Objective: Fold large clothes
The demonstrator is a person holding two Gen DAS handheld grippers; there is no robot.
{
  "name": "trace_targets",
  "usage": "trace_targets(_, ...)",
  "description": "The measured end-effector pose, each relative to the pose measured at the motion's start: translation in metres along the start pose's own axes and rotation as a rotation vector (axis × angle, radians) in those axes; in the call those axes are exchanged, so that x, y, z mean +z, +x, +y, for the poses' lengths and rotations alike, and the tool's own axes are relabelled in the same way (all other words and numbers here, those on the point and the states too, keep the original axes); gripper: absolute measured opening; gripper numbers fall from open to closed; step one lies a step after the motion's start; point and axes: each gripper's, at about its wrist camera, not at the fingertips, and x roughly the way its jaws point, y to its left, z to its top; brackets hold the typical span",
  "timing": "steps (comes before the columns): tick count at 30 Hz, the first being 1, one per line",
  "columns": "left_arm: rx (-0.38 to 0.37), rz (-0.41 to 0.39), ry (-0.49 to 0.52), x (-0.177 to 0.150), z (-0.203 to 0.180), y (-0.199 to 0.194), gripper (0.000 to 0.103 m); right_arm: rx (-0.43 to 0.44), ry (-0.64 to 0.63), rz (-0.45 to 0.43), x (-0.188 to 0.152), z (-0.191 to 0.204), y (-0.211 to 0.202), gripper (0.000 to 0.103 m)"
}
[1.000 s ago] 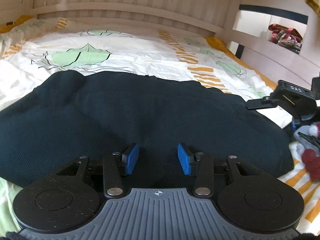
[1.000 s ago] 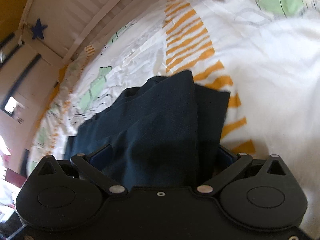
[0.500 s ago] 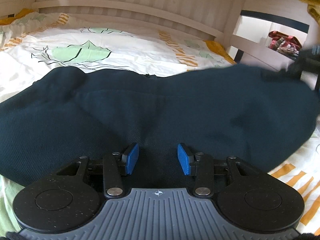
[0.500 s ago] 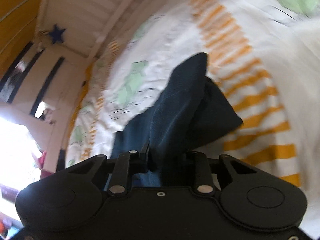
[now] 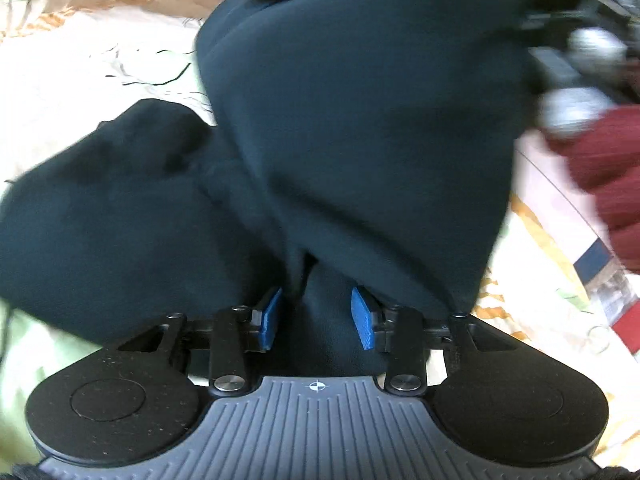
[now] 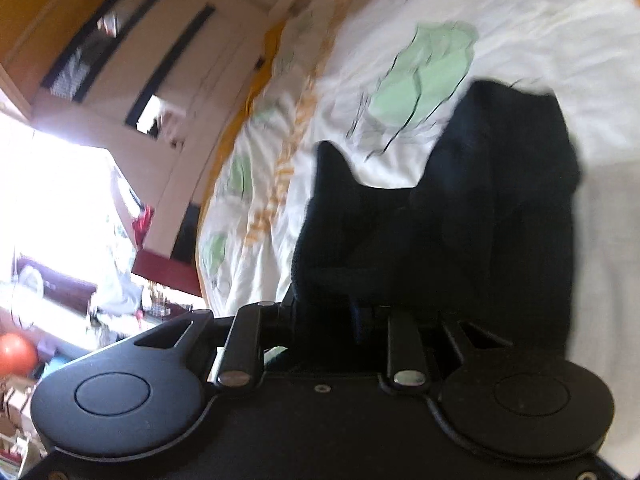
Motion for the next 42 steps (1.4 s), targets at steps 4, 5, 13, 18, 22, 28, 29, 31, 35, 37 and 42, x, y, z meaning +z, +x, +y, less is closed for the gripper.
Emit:
trace_targets(4,0.009,0.031,0.020,-0.001,0.009,-0.026,0.036,0.024,0.033,0.078,0.002,-0.006,0.051,0.036)
trace_targets(5,0.010,0.044,0.026,-0.003,0.010,-0.031,0.036,0.019,0.035,0.089,0.002,-0.008,0.060,0.036)
trace_targets(13,0.031,0.066,0.109,-0.008,0.007,-0.066,0.036,0.033,-0.038,0.152,-0.005,-0.006,0.095,0.055)
trace_targets(18,-0.022,0.002,0.259,-0.006,-0.021,-0.089,0.037,0.130,-0.119,0.128,-0.002,0.019,0.064,0.079)
trace_targets(22,-0.079,-0.084,0.370,0.002,-0.042,-0.097,0.039,0.164,-0.205,0.044,0.003,0.037,0.020,0.079)
trace_targets(28,-0.039,-0.162,0.354,0.017,-0.044,-0.076,0.044,0.017,-0.322,-0.152,0.004,0.039,-0.054,0.082)
trace_targets(29,-0.026,-0.167,0.334,0.019,-0.040,-0.071,0.044,0.002,-0.315,-0.182,0.002,0.034,-0.066,0.082)
trace_targets(31,0.018,-0.178,0.300,0.021,-0.028,-0.063,0.044,-0.024,-0.295,-0.224,0.000,0.024,-0.077,0.081)
trace_targets(35,0.105,-0.144,0.210,0.030,0.006,-0.055,0.045,-0.128,-0.303,-0.263,-0.010,0.012,-0.073,0.066)
trace_targets(37,0.119,-0.120,0.137,0.032,0.022,-0.053,0.046,-0.187,-0.332,-0.266,-0.016,0.009,-0.066,0.047)
trace_targets(42,0.092,-0.087,0.075,0.024,0.039,-0.050,0.049,-0.292,-0.465,-0.253,-0.026,0.016,-0.039,0.039)
